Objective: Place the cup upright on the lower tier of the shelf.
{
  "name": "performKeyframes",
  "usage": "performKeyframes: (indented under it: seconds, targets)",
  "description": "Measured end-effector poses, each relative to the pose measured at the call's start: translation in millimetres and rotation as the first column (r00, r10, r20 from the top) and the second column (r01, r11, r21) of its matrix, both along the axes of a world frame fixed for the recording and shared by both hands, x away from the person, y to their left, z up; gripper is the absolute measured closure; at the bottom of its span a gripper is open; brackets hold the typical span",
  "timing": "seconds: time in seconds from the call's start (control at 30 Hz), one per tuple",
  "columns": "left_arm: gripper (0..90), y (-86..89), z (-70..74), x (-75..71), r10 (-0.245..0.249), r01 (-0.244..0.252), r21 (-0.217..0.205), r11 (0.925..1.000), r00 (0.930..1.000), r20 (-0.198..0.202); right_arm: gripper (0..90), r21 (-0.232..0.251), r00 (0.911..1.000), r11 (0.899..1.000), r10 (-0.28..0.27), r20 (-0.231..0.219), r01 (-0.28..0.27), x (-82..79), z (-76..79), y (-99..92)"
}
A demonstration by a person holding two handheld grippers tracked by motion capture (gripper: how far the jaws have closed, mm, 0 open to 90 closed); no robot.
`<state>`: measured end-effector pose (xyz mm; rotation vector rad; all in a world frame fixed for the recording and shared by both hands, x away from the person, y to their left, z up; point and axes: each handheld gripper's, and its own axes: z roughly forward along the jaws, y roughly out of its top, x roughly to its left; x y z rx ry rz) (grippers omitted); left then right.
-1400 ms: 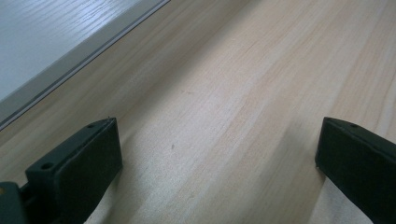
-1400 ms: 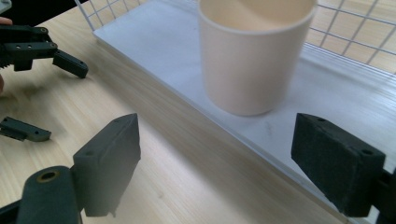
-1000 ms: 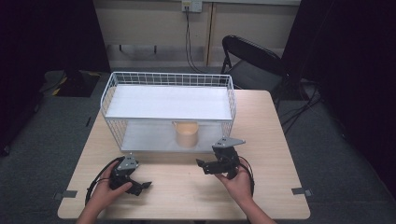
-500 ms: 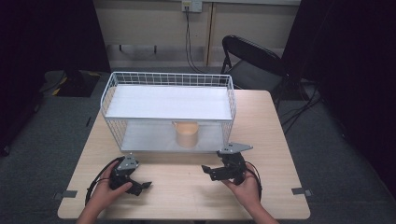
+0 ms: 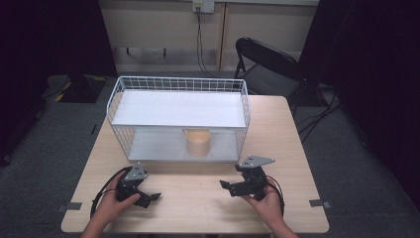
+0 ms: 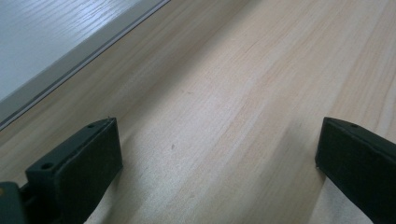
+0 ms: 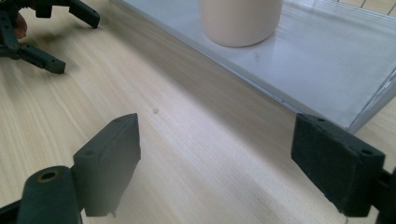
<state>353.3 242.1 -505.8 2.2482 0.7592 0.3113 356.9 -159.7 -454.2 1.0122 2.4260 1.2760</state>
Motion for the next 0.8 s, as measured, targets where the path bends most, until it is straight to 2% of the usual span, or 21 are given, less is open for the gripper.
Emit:
performKeyframes:
  seconds: [0.37, 0.57, 0.8]
  targets:
    - [0.0, 0.0, 0.0, 0.0, 0.000, 0.000, 0.001, 1.0000, 1.0000, 0.000, 15.4, -0.012, 1.0000, 1.000, 0.001, -0.005, -0.001, -6.1, -7.3, -18.0]
    - [0.0, 0.0, 0.0, 0.0, 0.000, 0.000, 0.000, 1.0000, 1.0000, 0.000, 15.5, -0.026, 1.0000, 1.000, -0.003, -0.009, 0.002, -9.8, -17.9, -29.8]
    - [0.0, 0.0, 0.0, 0.0, 0.000, 0.000, 0.000, 1.0000, 1.0000, 0.000, 15.7, -0.073, 0.9990, 0.996, 0.044, -0.012, -0.045, -14.9, -31.5, -34.5]
